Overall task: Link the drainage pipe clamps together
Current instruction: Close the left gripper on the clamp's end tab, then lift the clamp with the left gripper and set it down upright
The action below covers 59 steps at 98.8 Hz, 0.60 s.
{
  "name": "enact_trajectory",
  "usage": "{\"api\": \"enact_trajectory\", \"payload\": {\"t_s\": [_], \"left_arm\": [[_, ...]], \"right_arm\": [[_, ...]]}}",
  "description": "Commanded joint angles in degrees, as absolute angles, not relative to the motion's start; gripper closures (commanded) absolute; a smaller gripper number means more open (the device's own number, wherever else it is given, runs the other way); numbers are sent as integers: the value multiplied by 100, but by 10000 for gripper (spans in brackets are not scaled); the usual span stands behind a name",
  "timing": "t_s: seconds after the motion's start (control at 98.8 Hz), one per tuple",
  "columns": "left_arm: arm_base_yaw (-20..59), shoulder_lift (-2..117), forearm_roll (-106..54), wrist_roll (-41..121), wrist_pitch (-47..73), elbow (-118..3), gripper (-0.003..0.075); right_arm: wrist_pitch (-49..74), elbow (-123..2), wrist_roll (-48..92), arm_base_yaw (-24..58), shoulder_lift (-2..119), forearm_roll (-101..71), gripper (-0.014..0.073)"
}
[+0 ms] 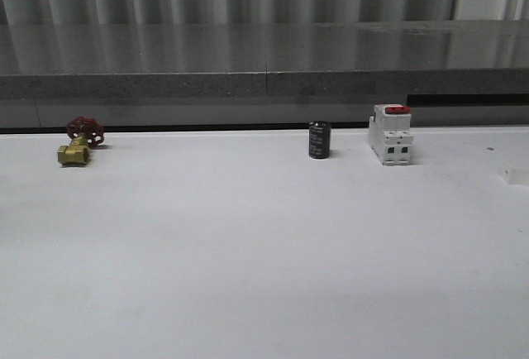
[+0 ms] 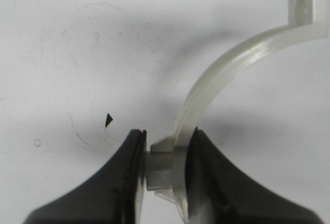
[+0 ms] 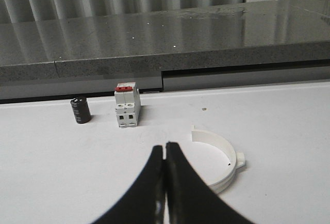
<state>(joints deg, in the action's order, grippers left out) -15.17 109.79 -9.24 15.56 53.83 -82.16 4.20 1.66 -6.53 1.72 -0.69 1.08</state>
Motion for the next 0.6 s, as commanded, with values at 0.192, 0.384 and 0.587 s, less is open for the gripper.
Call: {"api": "enact_trajectory", "payload": {"t_s": [0.192,0.384,0.587], "left_arm": [[-259,10222,-1027,679,5755,-8339,741],[969,10271,-662,-107,5556,-8328,741],[1967,10537,-572,-727,5199,-8328,741]], "right_arm": [[-67,55,-627,124,-172,92,661],[-67,55,-627,124,-172,92,661],[-67,55,-627,124,-172,92,661]]}}
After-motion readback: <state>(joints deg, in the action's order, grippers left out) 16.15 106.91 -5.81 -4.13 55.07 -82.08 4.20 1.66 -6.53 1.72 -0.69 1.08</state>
